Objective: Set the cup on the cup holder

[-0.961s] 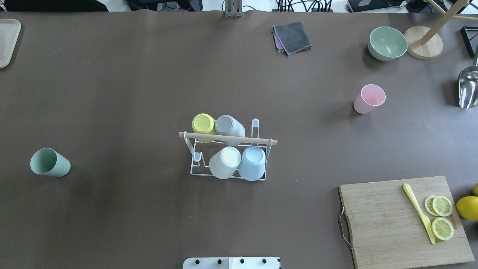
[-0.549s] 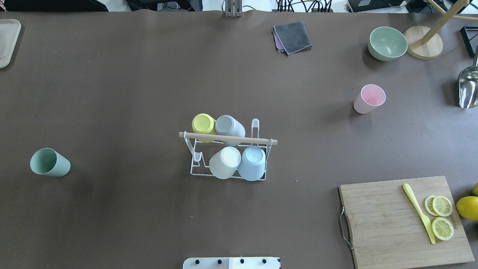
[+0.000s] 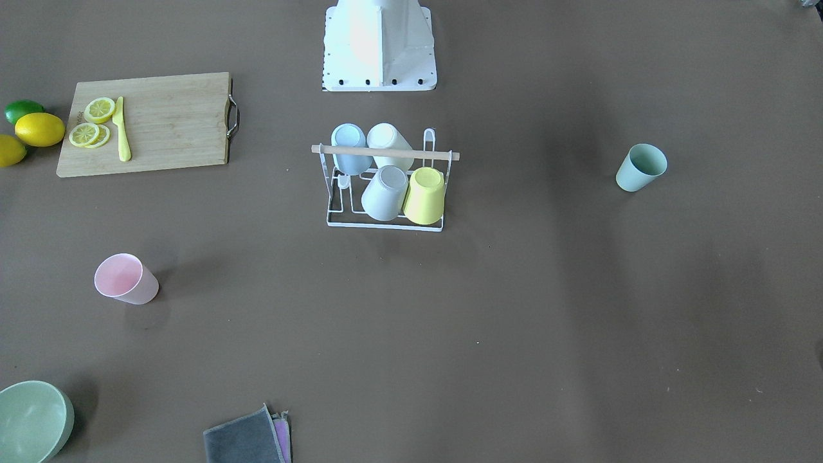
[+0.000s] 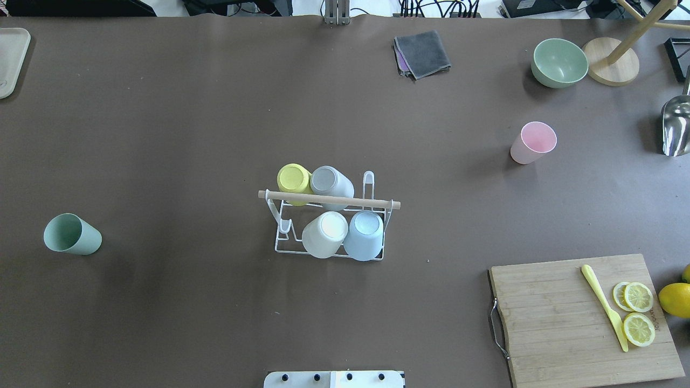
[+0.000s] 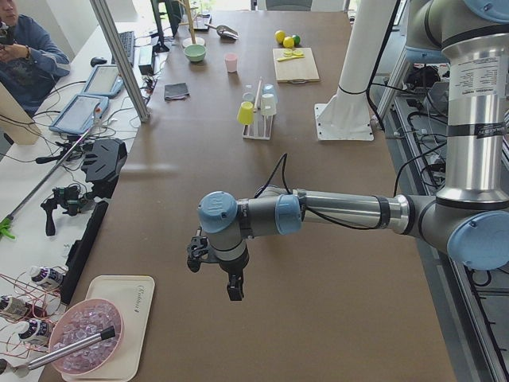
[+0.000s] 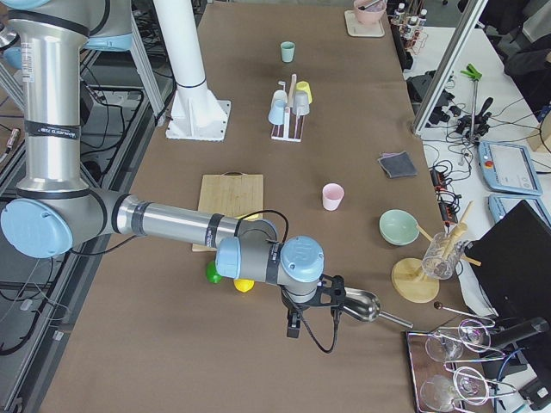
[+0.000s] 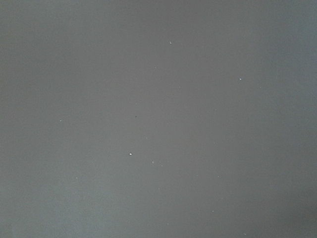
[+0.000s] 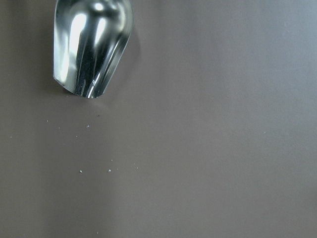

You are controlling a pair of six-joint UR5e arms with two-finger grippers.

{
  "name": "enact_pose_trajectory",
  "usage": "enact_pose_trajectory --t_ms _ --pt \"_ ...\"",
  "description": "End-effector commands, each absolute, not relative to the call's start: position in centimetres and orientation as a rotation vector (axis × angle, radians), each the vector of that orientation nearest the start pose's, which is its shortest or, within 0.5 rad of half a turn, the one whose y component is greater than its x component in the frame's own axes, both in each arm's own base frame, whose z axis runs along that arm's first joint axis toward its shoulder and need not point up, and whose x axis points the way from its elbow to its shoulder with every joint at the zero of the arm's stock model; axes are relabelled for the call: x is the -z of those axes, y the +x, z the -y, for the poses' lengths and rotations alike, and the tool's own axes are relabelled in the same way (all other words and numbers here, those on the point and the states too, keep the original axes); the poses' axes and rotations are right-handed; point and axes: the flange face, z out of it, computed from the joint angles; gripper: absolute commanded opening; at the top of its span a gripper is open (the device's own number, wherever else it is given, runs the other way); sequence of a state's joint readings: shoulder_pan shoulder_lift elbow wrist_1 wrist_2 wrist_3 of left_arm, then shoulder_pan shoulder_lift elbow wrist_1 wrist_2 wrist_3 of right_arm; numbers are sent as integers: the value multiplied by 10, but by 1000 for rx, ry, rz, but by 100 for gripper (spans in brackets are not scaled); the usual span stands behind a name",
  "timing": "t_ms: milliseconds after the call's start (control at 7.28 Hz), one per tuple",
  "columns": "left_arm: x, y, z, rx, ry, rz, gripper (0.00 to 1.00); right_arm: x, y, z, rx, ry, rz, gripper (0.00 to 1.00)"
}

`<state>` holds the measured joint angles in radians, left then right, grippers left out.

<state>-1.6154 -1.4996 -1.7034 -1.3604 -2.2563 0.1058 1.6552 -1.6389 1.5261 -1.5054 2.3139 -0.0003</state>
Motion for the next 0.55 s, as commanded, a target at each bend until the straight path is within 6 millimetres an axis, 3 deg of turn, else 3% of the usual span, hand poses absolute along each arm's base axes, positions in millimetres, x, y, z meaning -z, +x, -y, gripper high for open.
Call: enact_pose_trajectory --t_ms 0,275,412 --pt "-660 -94 444 8 -93 -711 98 -708 105 451 -95 -11 739 100" --pt "-665 -92 444 10 -104 -722 98 -703 105 453 -92 -2 739 100" --pt "-658 -92 446 4 -83 -721 98 -703 105 453 -94 0 740 100"
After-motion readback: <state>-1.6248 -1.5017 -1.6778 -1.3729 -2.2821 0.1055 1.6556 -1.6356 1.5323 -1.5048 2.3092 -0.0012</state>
